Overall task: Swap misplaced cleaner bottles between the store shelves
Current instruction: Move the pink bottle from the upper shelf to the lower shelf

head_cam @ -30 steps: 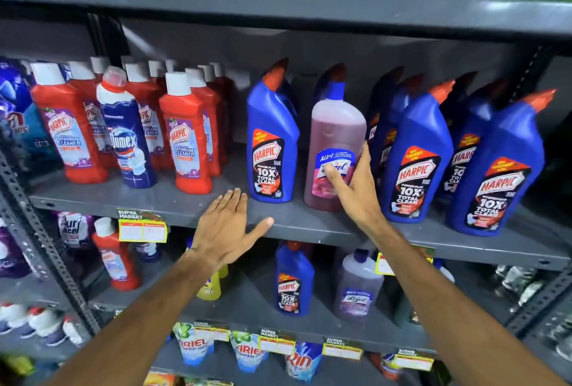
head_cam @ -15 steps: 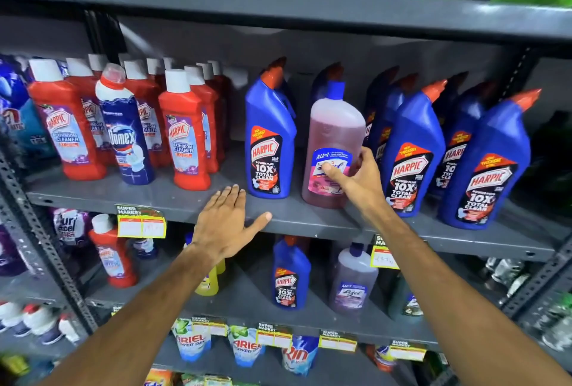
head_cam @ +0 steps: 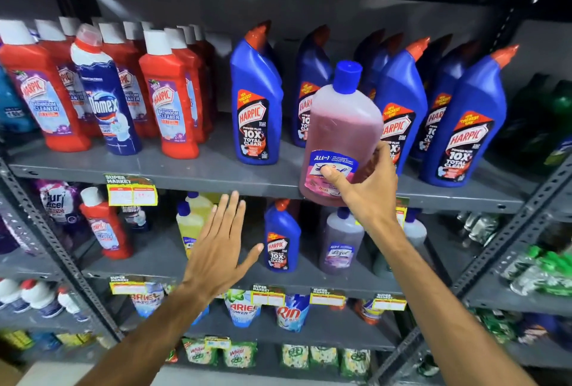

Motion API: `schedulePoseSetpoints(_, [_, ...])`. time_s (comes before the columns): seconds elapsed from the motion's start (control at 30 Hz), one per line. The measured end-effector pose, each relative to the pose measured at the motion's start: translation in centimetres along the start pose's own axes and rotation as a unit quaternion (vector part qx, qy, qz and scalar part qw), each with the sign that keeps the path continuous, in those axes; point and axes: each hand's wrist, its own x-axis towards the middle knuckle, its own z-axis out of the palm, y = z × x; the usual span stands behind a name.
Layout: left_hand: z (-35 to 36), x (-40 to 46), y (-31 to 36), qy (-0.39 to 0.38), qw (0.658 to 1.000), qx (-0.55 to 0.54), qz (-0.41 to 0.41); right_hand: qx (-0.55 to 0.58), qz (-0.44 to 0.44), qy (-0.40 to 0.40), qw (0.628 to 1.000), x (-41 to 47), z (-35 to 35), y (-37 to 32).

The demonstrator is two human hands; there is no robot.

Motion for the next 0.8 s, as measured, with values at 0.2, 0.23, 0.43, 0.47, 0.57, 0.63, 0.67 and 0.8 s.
schedulePoseSetpoints(0.2, [4.1, -2.9, -0.2, -0.078, 0.997, 0.007, -0.015, -0.007, 0.009, 0.014, 1.000, -3.8, -1.4, 0.9])
schedulePoseSetpoints(0.23, [4.6, -3.2, -0.4, -0.089, 0.996, 0.007, -0.015, -0.016, 0.016, 0.014, 1.000, -4.3, -1.5, 1.5])
schedulePoseSetpoints(0.43, [8.4, -4.4, -1.6, -0.165, 0.986, 0.003, -0.022, -0.050, 0.079, 0.017, 0.995, -8.1, -0.8, 6.7])
schedulePoseSetpoints(0.47, [9.2, -4.5, -1.8, -0.177, 0.984, -0.003, -0.024, -0.055, 0.092, 0.019, 0.994, -8.7, -0.5, 7.8])
schedulePoseSetpoints(0.57, [11.4, -5.0, -2.4, -0.214, 0.977, -0.009, -0.025, -0.067, 0.143, 0.029, 0.987, -10.9, 0.7, 11.5])
schedulePoseSetpoints(0.63, [13.0, -5.3, -2.6, -0.230, 0.973, -0.009, -0.026, -0.076, 0.173, 0.052, 0.981, -12.2, 1.7, 14.0])
schedulePoseSetpoints(0.67, [13.7, -5.4, -2.7, -0.236, 0.971, -0.011, -0.027, -0.082, 0.185, 0.064, 0.977, -12.7, 2.4, 14.9])
schedulePoseSetpoints(0.8, [17.1, -5.6, -3.2, -0.263, 0.964, -0.018, -0.023, -0.090, 0.212, 0.088, 0.969, -14.0, 5.1, 18.6])
